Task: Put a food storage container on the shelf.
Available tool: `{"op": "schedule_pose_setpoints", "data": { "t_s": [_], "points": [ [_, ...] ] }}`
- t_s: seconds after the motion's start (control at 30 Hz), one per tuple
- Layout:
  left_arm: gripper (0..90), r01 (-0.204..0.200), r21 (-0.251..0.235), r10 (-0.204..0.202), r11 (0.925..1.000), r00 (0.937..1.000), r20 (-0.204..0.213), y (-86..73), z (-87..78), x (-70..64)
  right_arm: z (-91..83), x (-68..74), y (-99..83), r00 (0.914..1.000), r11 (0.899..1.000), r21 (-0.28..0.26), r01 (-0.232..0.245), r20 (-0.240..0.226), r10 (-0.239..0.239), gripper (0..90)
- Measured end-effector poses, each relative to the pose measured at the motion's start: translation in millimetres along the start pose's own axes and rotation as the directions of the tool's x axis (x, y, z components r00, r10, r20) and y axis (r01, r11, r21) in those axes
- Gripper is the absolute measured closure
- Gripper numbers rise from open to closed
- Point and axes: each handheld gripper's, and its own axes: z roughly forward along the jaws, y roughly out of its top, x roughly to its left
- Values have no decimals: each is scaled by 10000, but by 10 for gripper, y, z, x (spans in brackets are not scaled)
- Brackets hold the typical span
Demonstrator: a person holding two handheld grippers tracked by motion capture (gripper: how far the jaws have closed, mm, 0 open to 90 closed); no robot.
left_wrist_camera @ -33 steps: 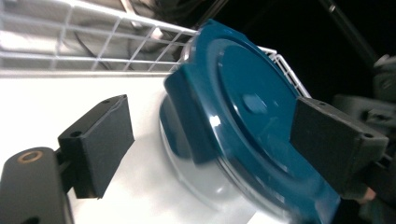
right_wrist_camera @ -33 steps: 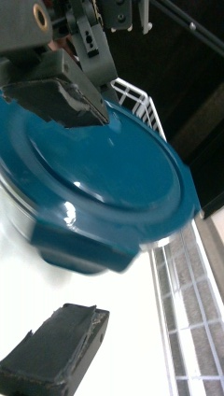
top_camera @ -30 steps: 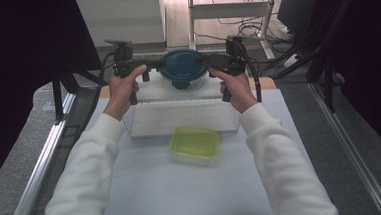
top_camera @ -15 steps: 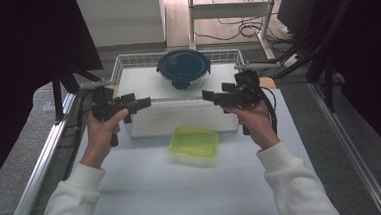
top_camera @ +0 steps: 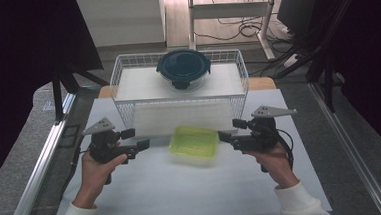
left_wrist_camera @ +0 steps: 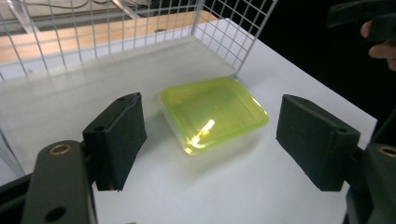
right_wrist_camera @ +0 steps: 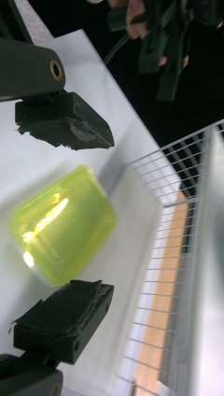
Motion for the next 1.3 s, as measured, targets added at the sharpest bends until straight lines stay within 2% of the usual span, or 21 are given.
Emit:
{"op": "schedule_pose_setpoints", "data": {
  "t_s": [0.03, 0.1, 0.17, 0.27, 0.3, 0.37, 0.43, 0.5, 0.6, 0.63, 0.87, 1.3],
  "points": [
    [219, 40, 60, -40, 10000, 10000, -20, -41, 8, -16, 4, -3, -112, 10000, 9996, 269, 16, -58, -14, 229],
    [224, 116, 289, -120, 9995, 9999, 112, -124, 32, -46, 9, 1, -164, 10000, 9992, 400, 63, 23, -64, 228],
    [207, -27, 718, 17, 9974, 9999, 138, -243, 68, -135, 48, 7, -301, 9997, 9966, 792, 212, 88, -220, 227],
    [195, 1, 900, -16, 9959, 9999, 168, -329, 90, -170, 80, 5, -376, 9991, 9939, 1053, 341, 207, -365, 228],
    [191, 97, 1026, -103, 9947, 9999, 53, -429, 117, -180, 104, -8, -446, 9993, 9923, 1206, 286, 186, -311, 235],
    [193, 228, 1184, -207, 9927, 9996, -184, -517, 154, -188, 127, -25, -509, 9992, 9898, 1391, 293, 226, -328, 250],
    [203, -23, 1481, 75, 9890, 9994, -349, -575, 201, -227, 157, -45, -555, 9988, 9870, 1565, 369, 273, -417, 264],
    [203, -131, 1694, 192, 9855, 9992, -345, -616, 254, -246, 186, -52, -589, 9986, 9848, 1703, 351, 336, -414, 266],
    [204, -150, 1800, 225, 9835, 9990, -398, -642, 295, -235, 212, -57, -618, 9982, 9832, 1787, 366, 405, -445, 266],
    [202, -4, 1773, 64, 9842, 9994, -333, -653, 304, -209, 230, -57, -636, 9975, 9813, 1878, 432, 461, -527, 267],
    [207, 318, 1647, -254, 9858, 9988, -407, -657, 275, -133, 228, -71, -642, 9964, 9809, 1889, 464, 608, -588, 275],
    [198, 312, 1837, -238, 9825, 9988, -424, -676, 313, -121, 235, -118, -637, 9959, 9798, 1964, 369, 739, -523, 296]
  ]
}}
